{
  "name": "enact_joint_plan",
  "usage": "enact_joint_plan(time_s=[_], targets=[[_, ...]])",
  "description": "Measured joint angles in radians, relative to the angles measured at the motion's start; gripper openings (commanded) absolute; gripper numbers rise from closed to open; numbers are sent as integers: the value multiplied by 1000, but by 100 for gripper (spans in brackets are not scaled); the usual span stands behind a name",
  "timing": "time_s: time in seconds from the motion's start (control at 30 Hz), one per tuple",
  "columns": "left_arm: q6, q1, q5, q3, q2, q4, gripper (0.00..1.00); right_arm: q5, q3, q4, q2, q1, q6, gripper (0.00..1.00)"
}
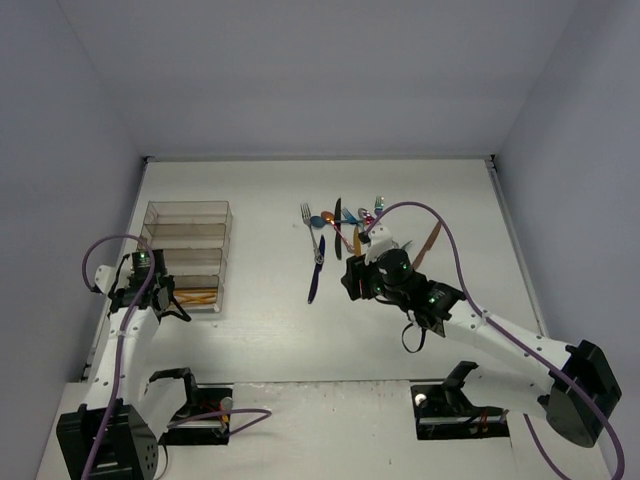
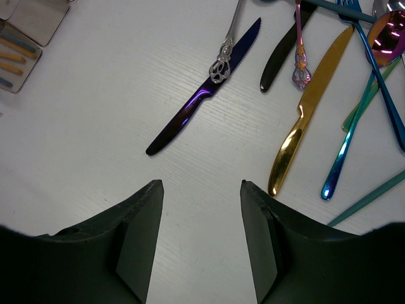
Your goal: Sort the eating utensils into containers
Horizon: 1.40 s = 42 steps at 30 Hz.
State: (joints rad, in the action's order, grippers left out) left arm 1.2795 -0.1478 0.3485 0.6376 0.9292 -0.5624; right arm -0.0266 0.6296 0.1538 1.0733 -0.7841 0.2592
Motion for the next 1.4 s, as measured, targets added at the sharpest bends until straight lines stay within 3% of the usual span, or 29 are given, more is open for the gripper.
enact_joint_plan(time_s=[0.2, 0.37, 0.53, 0.67, 0.73, 0.87, 1.0, 1.13, 1.4], targets=[[8, -12, -12, 0, 61, 42, 24, -1, -2, 1, -15, 0, 0, 50], [8, -14, -50, 0, 68, 57, 26, -8, -2, 0, -16, 0, 1, 50], [-67, 5, -112, 20, 62, 57, 30, -40, -2, 0, -16, 4, 6, 50], [-186, 131, -133, 154, 114, 54, 34, -75, -2, 0, -8, 18, 26, 50], [-258, 242, -121, 241, 159, 67, 41, -90, -2, -1, 5, 31, 37, 50], [-398, 486, -98, 412, 290, 122, 55, -102, -2, -11, 34, 63, 59, 50], [-501, 631, -85, 551, 467, 153, 66, -100, -2, -19, 36, 106, 80, 50], [-563, 689, -76, 693, 665, 162, 67, -98, -2, -27, 35, 140, 99, 50], [-594, 703, -76, 955, 1060, 151, 66, -96, -2, -53, 32, 150, 128, 50]])
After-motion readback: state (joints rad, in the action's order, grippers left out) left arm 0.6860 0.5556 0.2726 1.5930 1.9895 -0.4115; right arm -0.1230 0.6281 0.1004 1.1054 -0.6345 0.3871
